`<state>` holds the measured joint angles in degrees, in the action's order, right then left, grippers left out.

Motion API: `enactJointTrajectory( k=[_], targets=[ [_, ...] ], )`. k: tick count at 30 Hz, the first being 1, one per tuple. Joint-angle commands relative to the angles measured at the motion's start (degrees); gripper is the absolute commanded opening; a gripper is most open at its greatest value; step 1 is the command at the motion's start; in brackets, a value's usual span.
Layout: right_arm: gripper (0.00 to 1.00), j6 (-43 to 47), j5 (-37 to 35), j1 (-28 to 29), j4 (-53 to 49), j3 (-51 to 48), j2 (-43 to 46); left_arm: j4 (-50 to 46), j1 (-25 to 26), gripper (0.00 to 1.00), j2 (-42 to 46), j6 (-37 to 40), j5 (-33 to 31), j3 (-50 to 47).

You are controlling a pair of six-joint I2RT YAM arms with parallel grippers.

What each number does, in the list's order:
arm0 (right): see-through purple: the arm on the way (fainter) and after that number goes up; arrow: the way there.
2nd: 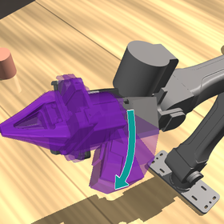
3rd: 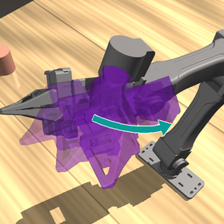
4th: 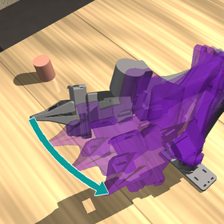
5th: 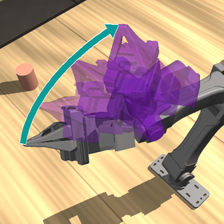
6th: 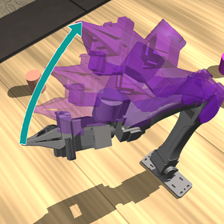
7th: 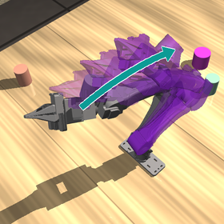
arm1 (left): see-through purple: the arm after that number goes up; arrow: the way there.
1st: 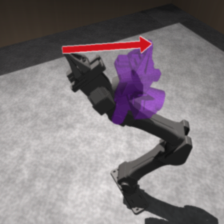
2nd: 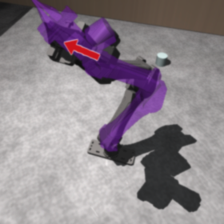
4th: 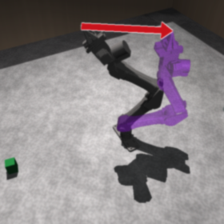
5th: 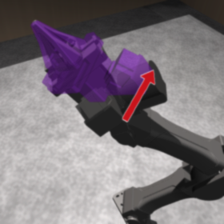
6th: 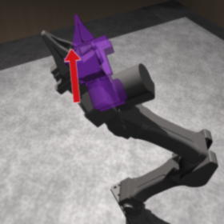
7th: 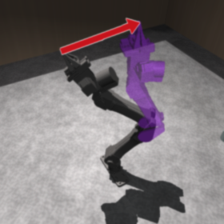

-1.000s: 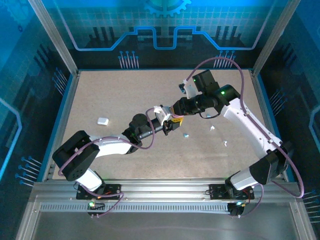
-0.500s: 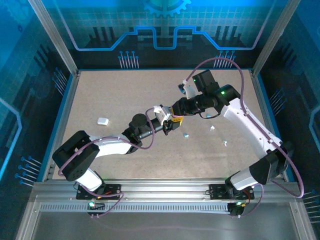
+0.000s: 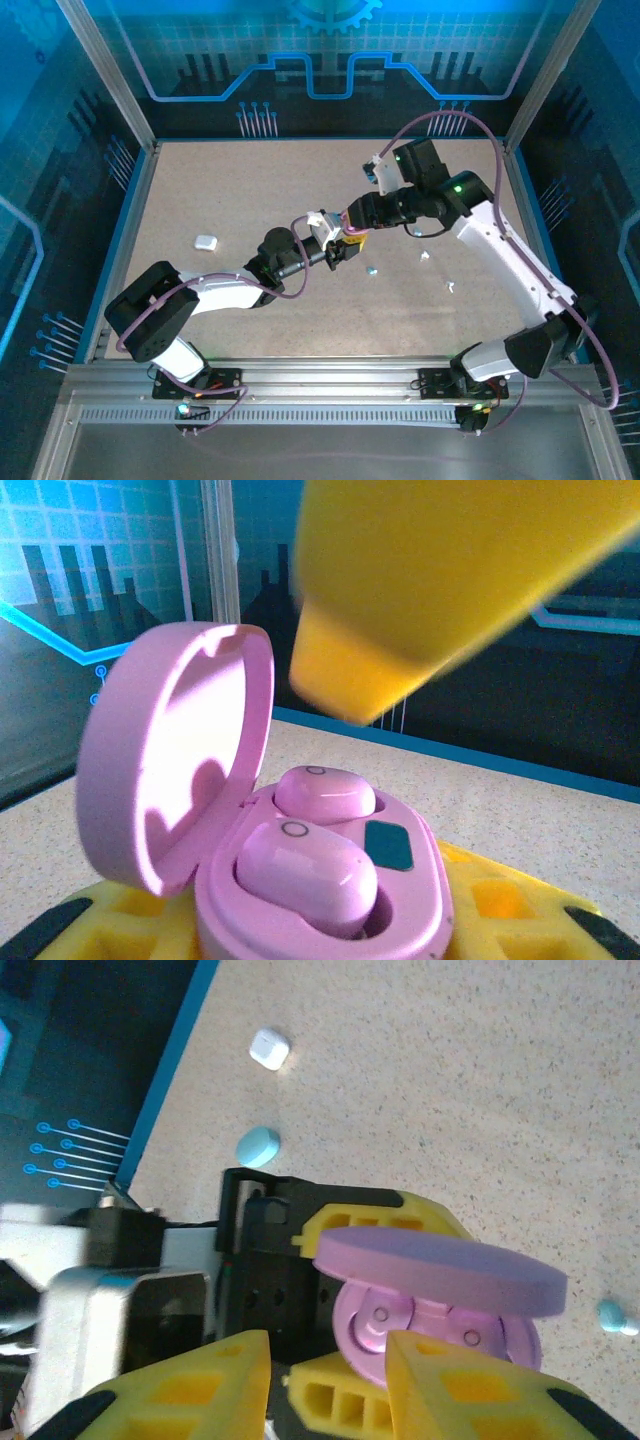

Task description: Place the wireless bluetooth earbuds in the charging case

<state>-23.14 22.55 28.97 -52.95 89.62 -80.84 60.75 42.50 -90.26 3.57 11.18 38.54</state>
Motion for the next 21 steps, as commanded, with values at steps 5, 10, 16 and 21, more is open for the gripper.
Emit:
enactJointTrajectory(
  k=[5,10,16,21],
  targets=[
    [0.41,-0.86,-2.75,-1.24,10.26,-3.61,11.04,3.23,0.32,0.30,2.26,3.46,1.14,0.49],
    [0.51,-6.69,-7.17,-6.91,11.34,-4.54,11.62,3.92,0.37,0.31,4.10,4.84,5.12,-0.57],
    [0.54,-8.34,1.01,-9.11,7.69,0.86,3.55,2.28,0.30,0.31,6.20,4.52,8.94,-0.24],
    [0.54,-6.98,6.96,-8.71,5.68,2.40,-0.66,2.27,0.30,0.31,6.53,4.10,9.04,0.03]
  ],
)
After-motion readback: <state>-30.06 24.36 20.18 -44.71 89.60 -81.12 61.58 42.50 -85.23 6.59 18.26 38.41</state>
